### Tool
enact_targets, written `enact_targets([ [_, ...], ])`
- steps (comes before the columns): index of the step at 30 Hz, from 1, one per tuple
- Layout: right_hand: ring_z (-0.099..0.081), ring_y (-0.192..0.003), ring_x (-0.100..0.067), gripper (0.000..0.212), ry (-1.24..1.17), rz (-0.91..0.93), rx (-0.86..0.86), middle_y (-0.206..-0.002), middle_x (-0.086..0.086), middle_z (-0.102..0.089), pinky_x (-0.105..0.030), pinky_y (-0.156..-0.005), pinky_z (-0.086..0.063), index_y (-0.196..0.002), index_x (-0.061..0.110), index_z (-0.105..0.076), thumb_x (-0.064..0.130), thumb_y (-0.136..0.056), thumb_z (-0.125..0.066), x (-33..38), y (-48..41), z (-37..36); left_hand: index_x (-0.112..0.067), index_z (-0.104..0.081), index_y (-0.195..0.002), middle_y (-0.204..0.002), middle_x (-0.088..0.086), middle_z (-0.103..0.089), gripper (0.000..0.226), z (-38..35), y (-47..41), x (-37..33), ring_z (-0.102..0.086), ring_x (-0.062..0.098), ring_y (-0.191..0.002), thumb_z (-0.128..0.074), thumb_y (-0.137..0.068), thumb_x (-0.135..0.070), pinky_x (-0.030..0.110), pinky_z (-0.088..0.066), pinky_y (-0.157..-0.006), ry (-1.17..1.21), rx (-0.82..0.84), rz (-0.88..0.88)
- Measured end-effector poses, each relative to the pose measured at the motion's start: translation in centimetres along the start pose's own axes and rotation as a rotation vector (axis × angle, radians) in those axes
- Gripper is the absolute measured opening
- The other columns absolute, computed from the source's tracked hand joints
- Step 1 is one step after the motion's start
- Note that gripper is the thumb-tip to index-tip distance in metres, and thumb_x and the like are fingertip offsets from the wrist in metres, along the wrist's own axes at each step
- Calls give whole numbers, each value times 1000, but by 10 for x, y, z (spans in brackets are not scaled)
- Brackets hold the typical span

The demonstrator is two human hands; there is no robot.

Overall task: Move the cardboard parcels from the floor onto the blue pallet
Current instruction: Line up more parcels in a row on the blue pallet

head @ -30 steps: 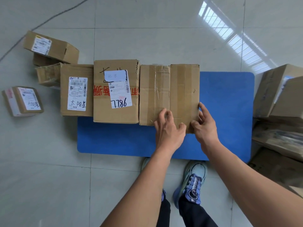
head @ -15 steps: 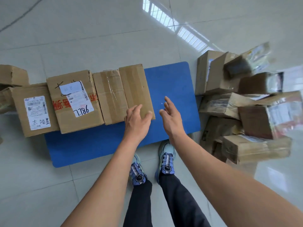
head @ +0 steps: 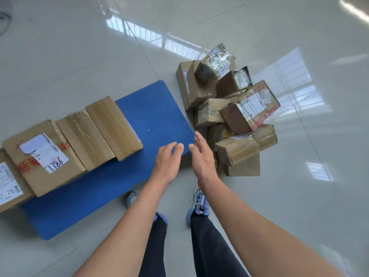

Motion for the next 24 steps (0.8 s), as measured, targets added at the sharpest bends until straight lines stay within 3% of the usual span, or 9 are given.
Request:
enact_targets([
  [2,-38,-146,-3,55,-36,-11,-40,-164,9,-39,-29,-120,-30,-158,34,-39,19,-105,-49,-2,0,27,-27,-54,-145,-152,0,-44,46,-20,2,-7,-38,18,-141,-40,-106,-48,26,-23,-99,-15,23,6],
  [6,-37,-148,-4,55,-105,-23,-143,-165,7,-37,-22,-116,-28,-160,27,-37,18,-106,-49,-7,-13,83,-28,-50,-149,-155,-1,-41,51,-60,-3,-28,-35,19,-143,-40,-105,-52,27,-21,-99,-59,53,5],
  [10,-42,-143,-8,53,-168,-28,-270,-159,9,-43,-33,-121,-32,-157,28,-40,23,-106,-50,-9,-45,140,-26,-41,-156,-162,0,-34,60,-102,-30,-63,-30,22,-149,-38,-105,-56,35,-24,-110,-132,70,-37],
  [13,-53,-115,9,48,-191,-31,-323,-128,29,-55,-20,-98,-39,-151,35,-46,28,-104,-52,-9,-78,177,-24,-34,-160,-166,3,-29,65,-134,-61,-99,-24,26,-153,-39,-104,-56,44,-22,-123,-153,59,-76],
  [15,-51,-95,19,42,-196,-50,-336,-104,40,-51,-19,-85,-38,-143,45,-47,35,-103,-52,-4,-98,194,-23,-33,-160,-166,5,-29,64,-153,-83,-122,-24,28,-154,-39,-104,-55,50,-23,-124,-164,40,-101],
  [19,-53,-102,7,48,-246,-91,-277,-120,22,-60,-29,-85,-43,-148,39,-43,41,-100,-51,-2,-139,210,-22,-28,-161,-168,5,-24,67,-184,-130,-152,-19,32,-154,-40,-102,-52,48,-20,-123,-175,-53,-113],
  [24,-62,-120,-16,65,-334,-140,-228,-144,7,-59,-39,-101,-49,-159,37,-26,37,-98,-47,-3,-175,215,-21,-18,-165,-171,4,-20,74,-210,-168,-163,-10,31,-157,-42,-101,-50,48,-13,-123,-194,-97,-98],
])
Point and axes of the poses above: each hand's wrist, its own y-axis away from the middle knuckle, its own z-axis out of the back of the hand, x = y × z, the point moved 2 cm from there along -y, towards the middle knuckle
